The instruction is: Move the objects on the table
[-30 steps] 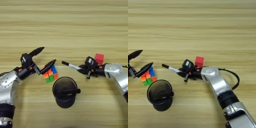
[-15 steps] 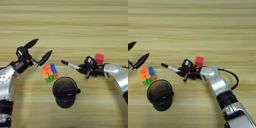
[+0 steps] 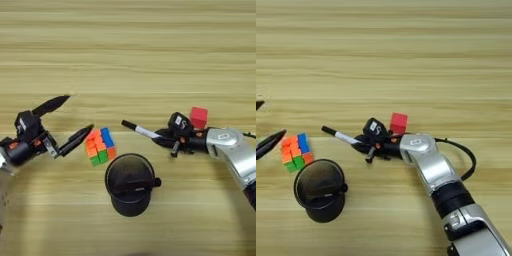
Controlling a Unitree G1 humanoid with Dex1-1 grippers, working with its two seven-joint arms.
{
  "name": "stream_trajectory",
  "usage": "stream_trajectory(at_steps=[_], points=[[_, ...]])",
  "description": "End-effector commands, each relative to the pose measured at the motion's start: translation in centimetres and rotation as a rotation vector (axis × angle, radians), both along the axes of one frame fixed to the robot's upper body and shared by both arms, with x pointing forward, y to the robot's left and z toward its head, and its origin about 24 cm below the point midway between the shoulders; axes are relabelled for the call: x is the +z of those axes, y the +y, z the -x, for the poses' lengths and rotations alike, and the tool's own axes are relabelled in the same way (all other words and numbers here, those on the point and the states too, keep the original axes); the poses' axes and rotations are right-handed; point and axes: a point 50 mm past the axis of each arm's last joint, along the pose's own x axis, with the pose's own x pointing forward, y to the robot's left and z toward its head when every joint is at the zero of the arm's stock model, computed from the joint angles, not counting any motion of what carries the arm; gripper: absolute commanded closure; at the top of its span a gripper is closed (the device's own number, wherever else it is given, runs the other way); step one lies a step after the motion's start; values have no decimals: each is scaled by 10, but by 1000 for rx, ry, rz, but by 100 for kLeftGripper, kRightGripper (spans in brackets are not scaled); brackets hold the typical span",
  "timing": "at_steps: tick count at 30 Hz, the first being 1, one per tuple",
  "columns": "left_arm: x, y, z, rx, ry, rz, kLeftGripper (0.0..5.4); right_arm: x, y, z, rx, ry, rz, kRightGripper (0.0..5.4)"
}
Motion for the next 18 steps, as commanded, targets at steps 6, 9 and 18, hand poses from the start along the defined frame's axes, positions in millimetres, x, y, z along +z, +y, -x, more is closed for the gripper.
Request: stream_trajectory(at_steps=[6,9,18], points=[[-23,-2,7,-77,120,-63,0,26,4,-9,-4,-83,-55,465],[-24,-4,6,-81,123,-64,0,36,5,-9,1,-117,-71,465],[-29,-8,4,-83,130,-59,0,88,8,6,61,-274,-150,465]])
